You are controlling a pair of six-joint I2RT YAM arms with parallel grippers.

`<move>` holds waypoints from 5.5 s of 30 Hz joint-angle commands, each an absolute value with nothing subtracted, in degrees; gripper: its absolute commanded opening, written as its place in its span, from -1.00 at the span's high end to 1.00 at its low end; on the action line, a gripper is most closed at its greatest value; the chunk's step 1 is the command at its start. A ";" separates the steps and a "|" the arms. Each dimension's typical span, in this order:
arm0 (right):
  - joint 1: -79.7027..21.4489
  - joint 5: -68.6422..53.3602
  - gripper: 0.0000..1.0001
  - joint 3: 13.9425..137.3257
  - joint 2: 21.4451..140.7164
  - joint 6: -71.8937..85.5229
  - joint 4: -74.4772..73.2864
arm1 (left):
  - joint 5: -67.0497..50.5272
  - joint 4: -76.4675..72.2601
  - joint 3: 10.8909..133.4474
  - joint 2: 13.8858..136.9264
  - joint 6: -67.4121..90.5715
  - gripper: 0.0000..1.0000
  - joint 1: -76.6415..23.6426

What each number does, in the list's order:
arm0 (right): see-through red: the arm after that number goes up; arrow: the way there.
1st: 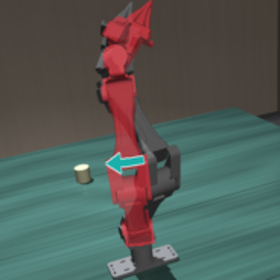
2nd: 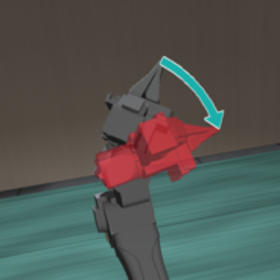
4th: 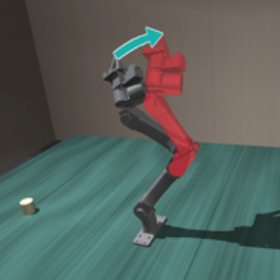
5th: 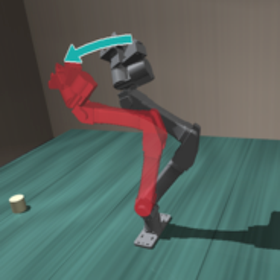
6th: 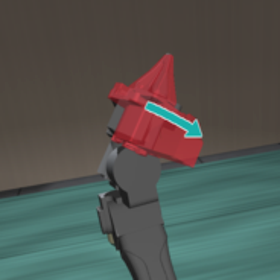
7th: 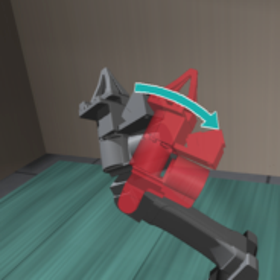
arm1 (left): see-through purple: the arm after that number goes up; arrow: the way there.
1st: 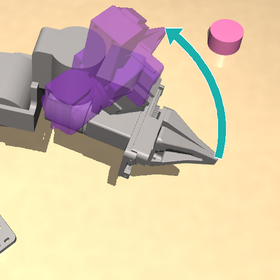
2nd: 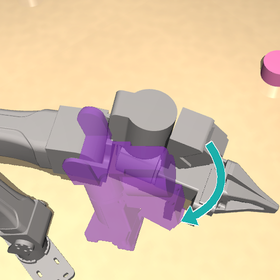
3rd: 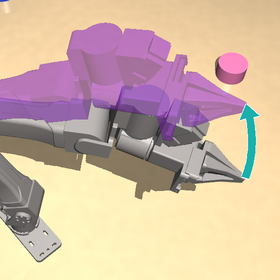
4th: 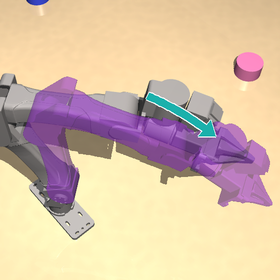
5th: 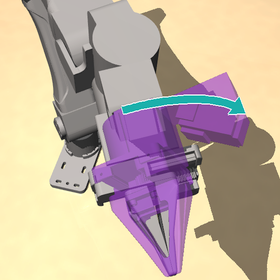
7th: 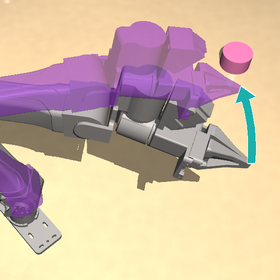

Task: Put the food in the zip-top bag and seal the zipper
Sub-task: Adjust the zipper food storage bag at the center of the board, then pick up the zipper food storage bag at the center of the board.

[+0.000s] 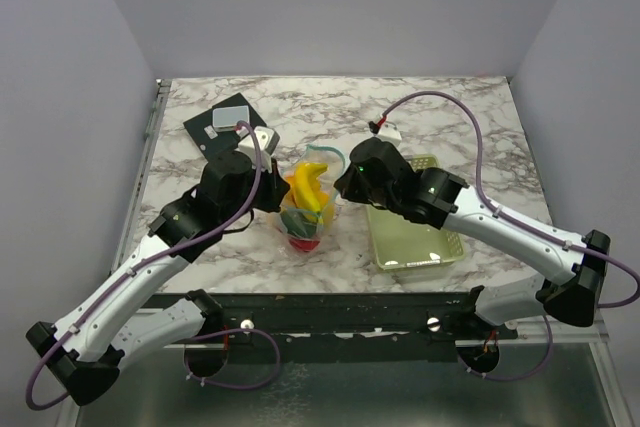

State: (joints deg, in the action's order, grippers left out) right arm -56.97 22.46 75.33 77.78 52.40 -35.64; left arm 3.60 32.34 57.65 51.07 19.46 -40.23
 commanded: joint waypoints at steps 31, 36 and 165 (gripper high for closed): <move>-57.49 15.52 0.29 84.23 77.28 42.99 -40.78 | 2.30 29.00 50.24 53.61 23.57 1.00 -40.02; -58.54 11.52 0.28 86.89 80.41 41.46 -40.18 | 2.11 29.00 51.01 53.72 23.50 1.00 -40.03; -82.72 39.93 0.99 75.85 84.80 47.71 -38.42 | 3.44 31.12 52.07 49.97 30.68 0.92 -40.08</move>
State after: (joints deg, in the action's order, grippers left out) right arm -82.19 37.04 73.54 85.36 49.89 -35.77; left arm 2.63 31.09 51.07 50.57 30.83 -40.18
